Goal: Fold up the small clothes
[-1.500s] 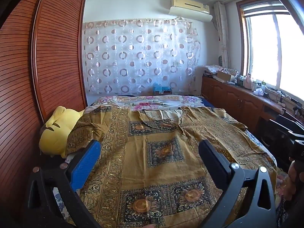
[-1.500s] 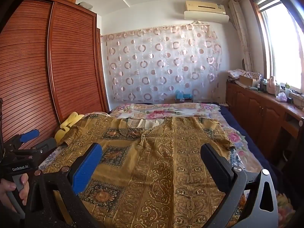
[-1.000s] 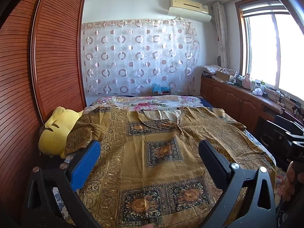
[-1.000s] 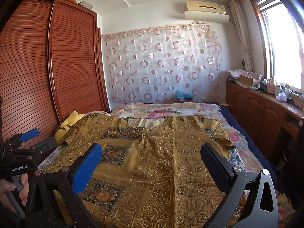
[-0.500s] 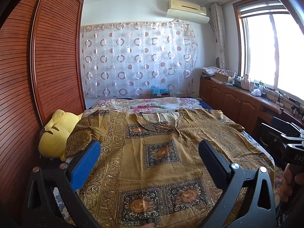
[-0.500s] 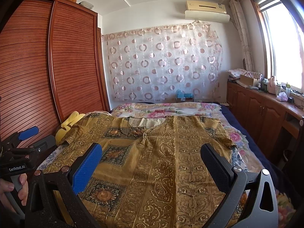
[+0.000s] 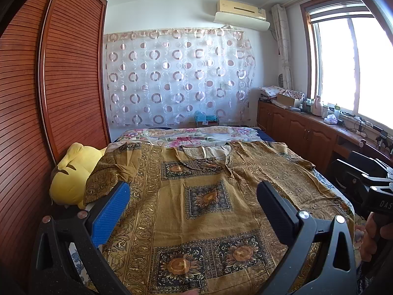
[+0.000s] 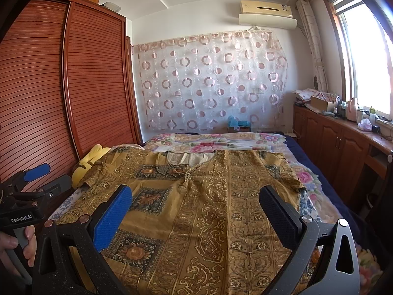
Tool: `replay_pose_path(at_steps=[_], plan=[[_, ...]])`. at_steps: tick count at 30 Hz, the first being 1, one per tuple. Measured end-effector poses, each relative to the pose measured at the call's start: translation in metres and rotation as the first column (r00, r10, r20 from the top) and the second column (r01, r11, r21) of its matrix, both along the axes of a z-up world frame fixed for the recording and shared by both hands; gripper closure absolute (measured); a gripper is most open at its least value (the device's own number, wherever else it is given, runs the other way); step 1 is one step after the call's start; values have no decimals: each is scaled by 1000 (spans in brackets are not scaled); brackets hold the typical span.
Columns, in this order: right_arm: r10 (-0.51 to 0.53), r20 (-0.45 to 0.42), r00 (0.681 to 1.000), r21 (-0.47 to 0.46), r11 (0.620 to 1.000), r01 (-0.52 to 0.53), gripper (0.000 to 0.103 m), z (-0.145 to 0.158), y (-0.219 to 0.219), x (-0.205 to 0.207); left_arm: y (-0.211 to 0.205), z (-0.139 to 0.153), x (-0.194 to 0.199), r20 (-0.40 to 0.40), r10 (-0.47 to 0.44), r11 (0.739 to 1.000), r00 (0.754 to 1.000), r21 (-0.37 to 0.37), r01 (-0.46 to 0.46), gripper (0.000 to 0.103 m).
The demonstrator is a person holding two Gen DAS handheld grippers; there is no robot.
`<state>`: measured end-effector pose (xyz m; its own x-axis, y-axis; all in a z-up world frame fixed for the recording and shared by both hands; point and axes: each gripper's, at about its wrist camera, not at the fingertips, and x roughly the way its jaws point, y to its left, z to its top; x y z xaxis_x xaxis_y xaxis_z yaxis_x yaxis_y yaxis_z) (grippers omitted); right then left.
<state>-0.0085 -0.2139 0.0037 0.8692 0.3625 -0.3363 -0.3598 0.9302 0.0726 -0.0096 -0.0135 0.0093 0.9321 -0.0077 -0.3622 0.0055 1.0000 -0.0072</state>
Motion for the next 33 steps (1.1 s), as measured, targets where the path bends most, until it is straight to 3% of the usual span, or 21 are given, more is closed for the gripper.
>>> replay_pose_path(at_steps=[33], plan=[[15,8,1000,10,1000,-15,0,0,1,0,0,-2,0,-8,2,1000,1000,-2,-2,0]])
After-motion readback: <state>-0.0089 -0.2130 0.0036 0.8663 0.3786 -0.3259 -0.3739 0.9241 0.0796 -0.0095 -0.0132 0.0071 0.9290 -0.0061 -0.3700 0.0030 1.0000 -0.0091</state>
